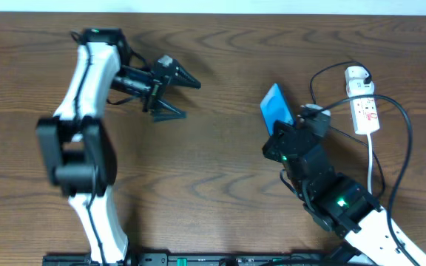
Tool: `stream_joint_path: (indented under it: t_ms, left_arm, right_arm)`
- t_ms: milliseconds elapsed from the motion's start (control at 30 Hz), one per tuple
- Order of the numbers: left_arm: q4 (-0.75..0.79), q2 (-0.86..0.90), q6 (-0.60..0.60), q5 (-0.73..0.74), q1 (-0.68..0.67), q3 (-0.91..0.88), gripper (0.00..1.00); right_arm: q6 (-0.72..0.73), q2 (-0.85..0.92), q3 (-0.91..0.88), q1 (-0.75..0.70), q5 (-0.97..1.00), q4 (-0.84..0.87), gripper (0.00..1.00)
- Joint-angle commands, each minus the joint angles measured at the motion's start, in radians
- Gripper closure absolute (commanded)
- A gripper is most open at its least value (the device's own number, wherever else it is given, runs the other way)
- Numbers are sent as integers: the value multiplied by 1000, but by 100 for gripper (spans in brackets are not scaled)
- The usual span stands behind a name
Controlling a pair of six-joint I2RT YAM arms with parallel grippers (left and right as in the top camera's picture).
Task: Plug charger to phone and switch on socket
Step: 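Open the left gripper and withdraw it, holding phone in right gripper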
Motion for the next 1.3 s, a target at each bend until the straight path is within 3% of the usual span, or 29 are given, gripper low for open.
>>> stream_joint_path:
  t_ms: [0,167,333,400,433,633,733,867,967,1100,1267]
  left_arm:
    - [-78,-235,24,-292,-12,-3,0]
    - [-47,-574,-3,-539,-53,-50,0]
    - [66,-923,-44,-622,-55,-241,0]
    - [151,-1095,-186,-713,-55,-379,0]
    - [224,-1231,-327,-808,-55,-508,0]
    - [515,-1527,-669,-869,-55,-851,0]
    - [672,-1577,-855,-908,-55,-1009,0]
    - [816,-1544,-1242,-942,-55,-1176,0]
    - [866,-1492,-1414,-932,-55,-1232,0]
    - [988,-1384,-1461,-872,-55,-1246,0]
    - [1168,-1206,-1461,-785,-55,-1246,0]
  right_arm:
    - [143,-32,17,-13,23,-54,99]
    - [212,-32,15,-13,15,-73,99]
    - [223,-29,10,-13,7,-13,99]
    - [222,-18,5,-13,-11,19,99]
    - [222,-5,0,-13,-39,52,99]
    - [222,65,0,-13,-137,157,99]
    - [224,109,0,-14,-207,196,99]
    - [253,158,0,-42,-320,216,99]
    - [252,170,-1,-80,-383,216,99]
    - [220,171,-3,-178,-447,221,99]
    - [-60,171,-16,-383,-882,344,99]
